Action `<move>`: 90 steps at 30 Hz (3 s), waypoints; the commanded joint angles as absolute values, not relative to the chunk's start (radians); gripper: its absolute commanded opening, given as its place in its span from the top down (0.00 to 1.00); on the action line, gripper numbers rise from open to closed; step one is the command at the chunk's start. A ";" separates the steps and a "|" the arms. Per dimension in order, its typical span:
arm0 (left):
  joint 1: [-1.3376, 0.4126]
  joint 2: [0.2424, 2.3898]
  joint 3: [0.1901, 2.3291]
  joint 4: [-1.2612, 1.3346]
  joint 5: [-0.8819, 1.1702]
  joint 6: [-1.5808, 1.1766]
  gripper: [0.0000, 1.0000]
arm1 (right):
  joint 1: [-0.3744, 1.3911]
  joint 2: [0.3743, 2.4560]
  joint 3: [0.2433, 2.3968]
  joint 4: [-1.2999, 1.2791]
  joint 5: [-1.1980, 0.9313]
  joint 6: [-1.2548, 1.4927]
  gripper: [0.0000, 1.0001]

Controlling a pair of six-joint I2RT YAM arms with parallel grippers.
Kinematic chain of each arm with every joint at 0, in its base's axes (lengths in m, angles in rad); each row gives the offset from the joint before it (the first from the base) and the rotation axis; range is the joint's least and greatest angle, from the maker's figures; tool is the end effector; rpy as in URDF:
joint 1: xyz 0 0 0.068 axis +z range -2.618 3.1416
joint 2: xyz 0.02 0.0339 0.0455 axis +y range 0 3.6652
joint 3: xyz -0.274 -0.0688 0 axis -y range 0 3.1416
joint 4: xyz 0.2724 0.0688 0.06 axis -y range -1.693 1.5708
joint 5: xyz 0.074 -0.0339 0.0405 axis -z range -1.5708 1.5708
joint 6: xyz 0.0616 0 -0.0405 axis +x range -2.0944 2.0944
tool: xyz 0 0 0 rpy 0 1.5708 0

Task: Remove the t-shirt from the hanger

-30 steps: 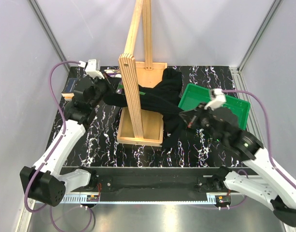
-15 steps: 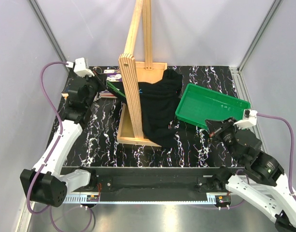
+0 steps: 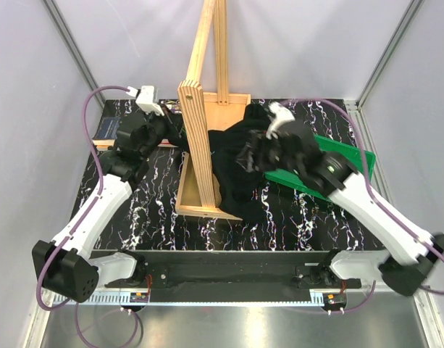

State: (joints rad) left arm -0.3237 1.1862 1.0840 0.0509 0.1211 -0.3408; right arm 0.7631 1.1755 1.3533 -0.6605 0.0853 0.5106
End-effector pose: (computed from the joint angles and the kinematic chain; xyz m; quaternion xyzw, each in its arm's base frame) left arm 0.3098 -0.1118 0.3925 0.0355 0.7240 -0.2657 0.6356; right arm 0.2146 0.1980 0.4108 -0.0857 0.8508 0.2782 0.4375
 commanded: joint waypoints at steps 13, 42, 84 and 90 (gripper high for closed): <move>-0.437 1.175 1.141 0.123 0.167 -0.376 1.00 | 0.755 1.749 1.934 -0.608 -0.268 0.399 0.32; -0.382 1.097 1.152 0.023 0.044 -0.371 0.29 | 0.755 1.746 1.815 -0.384 0.103 0.414 1.00; -0.189 1.342 1.279 -0.090 0.434 -0.598 0.89 | 0.816 1.575 1.523 0.097 0.098 0.183 1.00; -0.190 1.332 1.287 -0.068 0.457 -0.565 1.00 | 0.816 1.572 1.528 0.098 0.132 0.202 1.00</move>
State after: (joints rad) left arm -0.1940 1.3808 1.2373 -0.1333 0.4492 -0.6140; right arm 0.8017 1.6341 1.5082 0.0116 0.0845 0.1848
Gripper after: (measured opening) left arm 0.021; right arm 0.040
